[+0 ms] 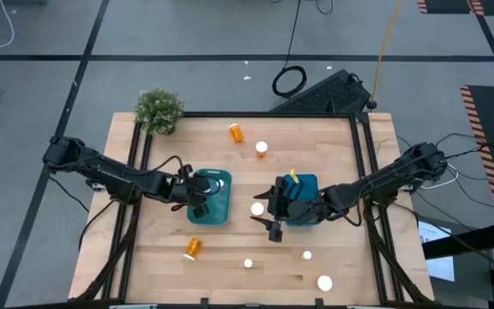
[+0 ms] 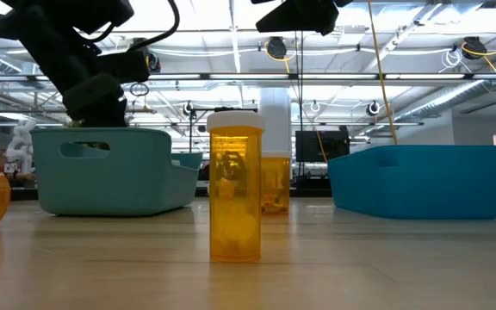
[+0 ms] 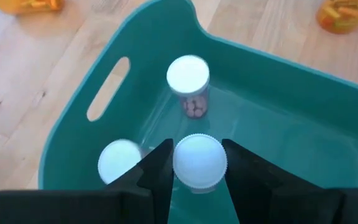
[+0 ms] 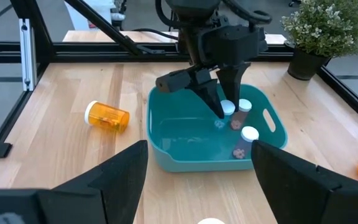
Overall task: Pick and place medicine bottles into bin by pill shape (circle, oval)
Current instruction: Put the small blue pill bottle into the green bin
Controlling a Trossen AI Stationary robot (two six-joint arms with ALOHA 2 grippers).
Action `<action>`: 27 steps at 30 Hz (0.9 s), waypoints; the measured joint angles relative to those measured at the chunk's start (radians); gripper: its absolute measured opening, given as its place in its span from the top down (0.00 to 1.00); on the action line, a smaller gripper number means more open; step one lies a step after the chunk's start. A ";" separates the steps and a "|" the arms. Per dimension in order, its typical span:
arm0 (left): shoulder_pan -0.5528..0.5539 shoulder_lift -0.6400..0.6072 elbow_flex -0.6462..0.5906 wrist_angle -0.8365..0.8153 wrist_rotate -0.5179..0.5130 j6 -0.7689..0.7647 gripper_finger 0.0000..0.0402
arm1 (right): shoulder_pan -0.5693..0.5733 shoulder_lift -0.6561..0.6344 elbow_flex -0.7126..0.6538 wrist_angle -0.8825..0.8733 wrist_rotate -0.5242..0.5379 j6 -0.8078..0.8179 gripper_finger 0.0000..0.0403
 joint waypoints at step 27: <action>0.006 0.012 0.000 -0.004 0.035 0.014 0.67 | 0.000 0.000 0.000 0.000 0.000 -0.002 0.31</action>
